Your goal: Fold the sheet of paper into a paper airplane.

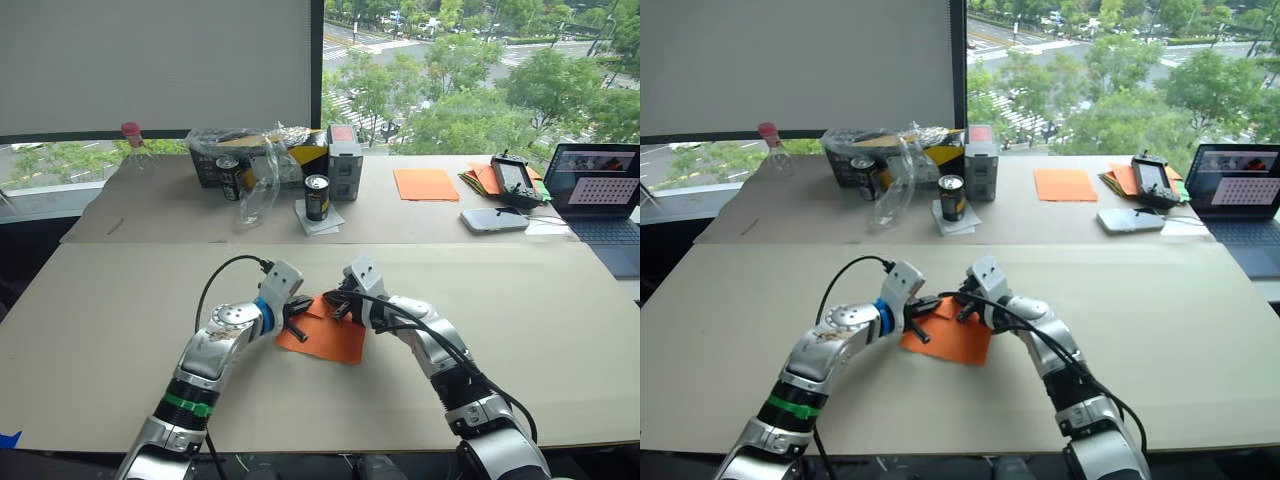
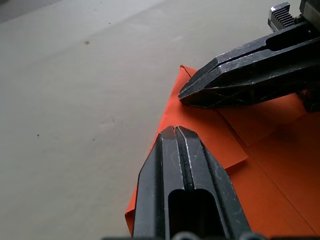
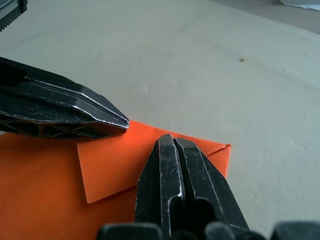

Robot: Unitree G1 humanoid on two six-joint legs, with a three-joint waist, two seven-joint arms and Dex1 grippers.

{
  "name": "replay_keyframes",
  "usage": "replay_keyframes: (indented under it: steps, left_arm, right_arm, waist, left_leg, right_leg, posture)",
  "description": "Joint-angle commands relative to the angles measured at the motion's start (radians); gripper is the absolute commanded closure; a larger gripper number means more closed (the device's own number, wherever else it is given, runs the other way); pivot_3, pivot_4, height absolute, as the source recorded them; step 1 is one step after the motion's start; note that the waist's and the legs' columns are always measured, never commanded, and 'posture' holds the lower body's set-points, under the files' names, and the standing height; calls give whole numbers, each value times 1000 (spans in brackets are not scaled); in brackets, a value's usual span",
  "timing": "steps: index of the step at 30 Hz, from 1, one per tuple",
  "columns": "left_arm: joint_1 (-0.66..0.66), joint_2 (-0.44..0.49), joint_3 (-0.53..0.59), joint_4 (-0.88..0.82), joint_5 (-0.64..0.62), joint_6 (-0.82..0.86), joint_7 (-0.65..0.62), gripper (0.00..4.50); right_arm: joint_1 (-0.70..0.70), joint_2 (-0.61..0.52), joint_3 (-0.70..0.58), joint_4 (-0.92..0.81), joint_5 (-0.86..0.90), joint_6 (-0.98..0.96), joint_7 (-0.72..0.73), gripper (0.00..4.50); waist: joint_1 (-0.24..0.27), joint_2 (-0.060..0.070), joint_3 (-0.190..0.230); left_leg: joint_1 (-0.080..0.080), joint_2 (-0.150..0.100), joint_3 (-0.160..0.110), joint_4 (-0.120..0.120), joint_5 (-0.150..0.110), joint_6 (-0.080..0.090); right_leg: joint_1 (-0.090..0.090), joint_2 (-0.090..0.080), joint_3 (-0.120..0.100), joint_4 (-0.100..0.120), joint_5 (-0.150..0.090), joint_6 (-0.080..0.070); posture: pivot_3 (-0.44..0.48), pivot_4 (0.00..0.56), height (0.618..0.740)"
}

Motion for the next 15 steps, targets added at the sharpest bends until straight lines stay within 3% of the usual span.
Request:
replay_keyframes:
  steps: [1,15]
  left_arm:
    - [6,-3,13,2,-1,23,21,4471]
    - [36,-21,35,-8,-22,52,49,4471]
  right_arm:
    - [-3,3,9,-2,-9,-8,-1,4500]
    - [-58,38,47,111,-81,-118,-17,4500]
  waist:
    - [0,0,0]
    - [-6,0,0]
  left_leg:
    - [0,0,0,0,0,0]
    - [1,0,0,0,0,0]
  right_leg:
    - [0,0,0,0,0,0]
    - [0,0,0,0,0,0]
  posture:
    - [0,150,730]
    - [0,150,730]
